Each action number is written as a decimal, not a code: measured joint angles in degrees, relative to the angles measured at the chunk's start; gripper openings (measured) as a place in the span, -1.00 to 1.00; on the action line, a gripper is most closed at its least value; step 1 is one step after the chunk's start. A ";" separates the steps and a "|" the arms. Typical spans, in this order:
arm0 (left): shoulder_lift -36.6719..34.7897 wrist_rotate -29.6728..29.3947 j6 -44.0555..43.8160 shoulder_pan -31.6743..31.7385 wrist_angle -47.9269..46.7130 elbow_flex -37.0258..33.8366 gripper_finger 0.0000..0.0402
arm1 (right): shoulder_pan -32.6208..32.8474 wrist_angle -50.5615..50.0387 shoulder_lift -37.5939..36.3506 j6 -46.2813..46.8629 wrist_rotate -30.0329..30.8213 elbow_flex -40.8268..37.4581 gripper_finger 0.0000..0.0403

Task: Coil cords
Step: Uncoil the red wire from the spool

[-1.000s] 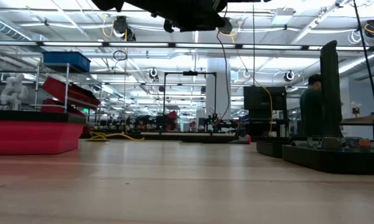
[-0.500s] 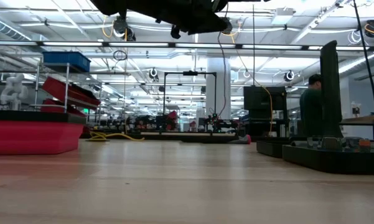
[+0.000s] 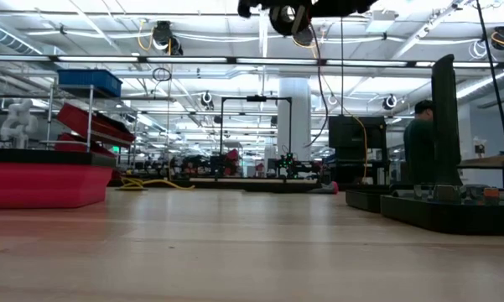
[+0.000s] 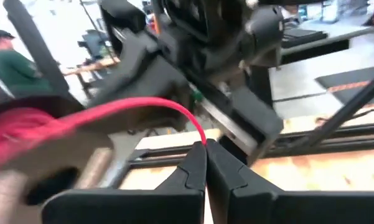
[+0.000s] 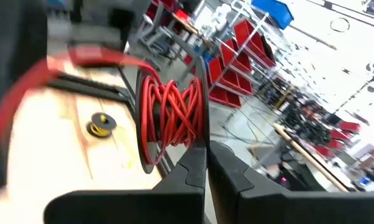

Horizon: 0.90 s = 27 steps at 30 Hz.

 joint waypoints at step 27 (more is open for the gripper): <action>-1.79 3.83 -5.47 3.01 -13.99 -0.03 -1.00 | 2.17 14.31 -0.66 -7.24 -0.97 -0.02 -1.00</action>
